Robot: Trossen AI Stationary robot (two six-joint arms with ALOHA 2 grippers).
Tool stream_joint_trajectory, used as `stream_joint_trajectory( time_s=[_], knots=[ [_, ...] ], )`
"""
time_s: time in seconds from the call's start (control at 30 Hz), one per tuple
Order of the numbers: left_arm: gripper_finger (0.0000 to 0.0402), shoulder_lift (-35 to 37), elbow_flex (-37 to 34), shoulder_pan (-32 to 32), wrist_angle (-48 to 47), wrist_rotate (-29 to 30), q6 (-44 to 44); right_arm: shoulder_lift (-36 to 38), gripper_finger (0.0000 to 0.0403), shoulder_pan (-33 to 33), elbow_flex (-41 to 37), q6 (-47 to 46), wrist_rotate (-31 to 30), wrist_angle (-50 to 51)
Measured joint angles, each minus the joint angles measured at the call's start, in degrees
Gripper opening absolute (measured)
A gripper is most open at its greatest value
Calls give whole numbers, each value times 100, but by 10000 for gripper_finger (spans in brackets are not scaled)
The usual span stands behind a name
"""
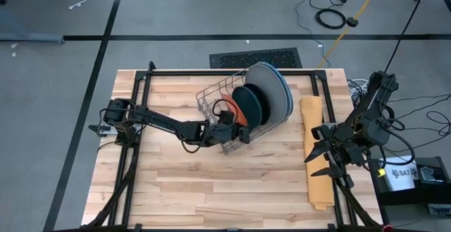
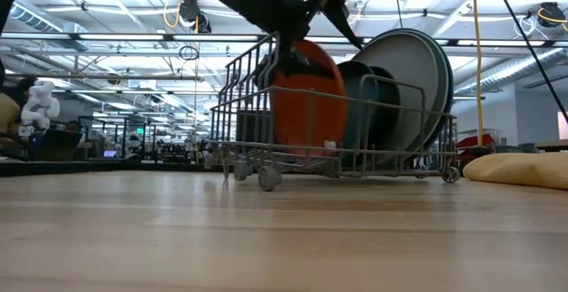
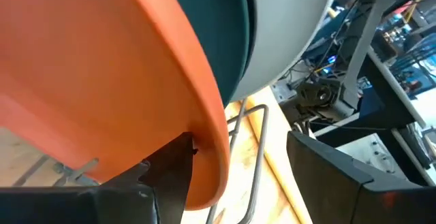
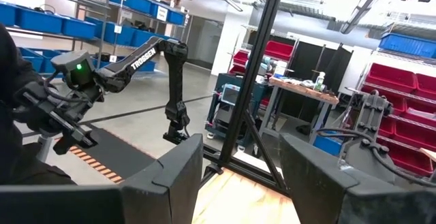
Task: Sort dishes
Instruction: Put the orange plate into the dish rack
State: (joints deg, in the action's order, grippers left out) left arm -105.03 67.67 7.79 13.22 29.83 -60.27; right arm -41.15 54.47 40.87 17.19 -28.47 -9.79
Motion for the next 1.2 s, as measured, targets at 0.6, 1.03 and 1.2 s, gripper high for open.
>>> stream_joint_trajectory(
  time_s=[0.6, 1.03, 1.2],
  knots=[
    [235, 16, 10, 15, -523, -333, -89, 0, 185, 1, 1, 0, 0, -25],
    [235, 12, 1, 15, -808, -856, 577, -2, 185, -9, 1, -2, -86, -22],
    [235, 9, -1, 22, -798, -924, 973, -22, 185, -195, -1, -264, -1005, 345]
  ],
)
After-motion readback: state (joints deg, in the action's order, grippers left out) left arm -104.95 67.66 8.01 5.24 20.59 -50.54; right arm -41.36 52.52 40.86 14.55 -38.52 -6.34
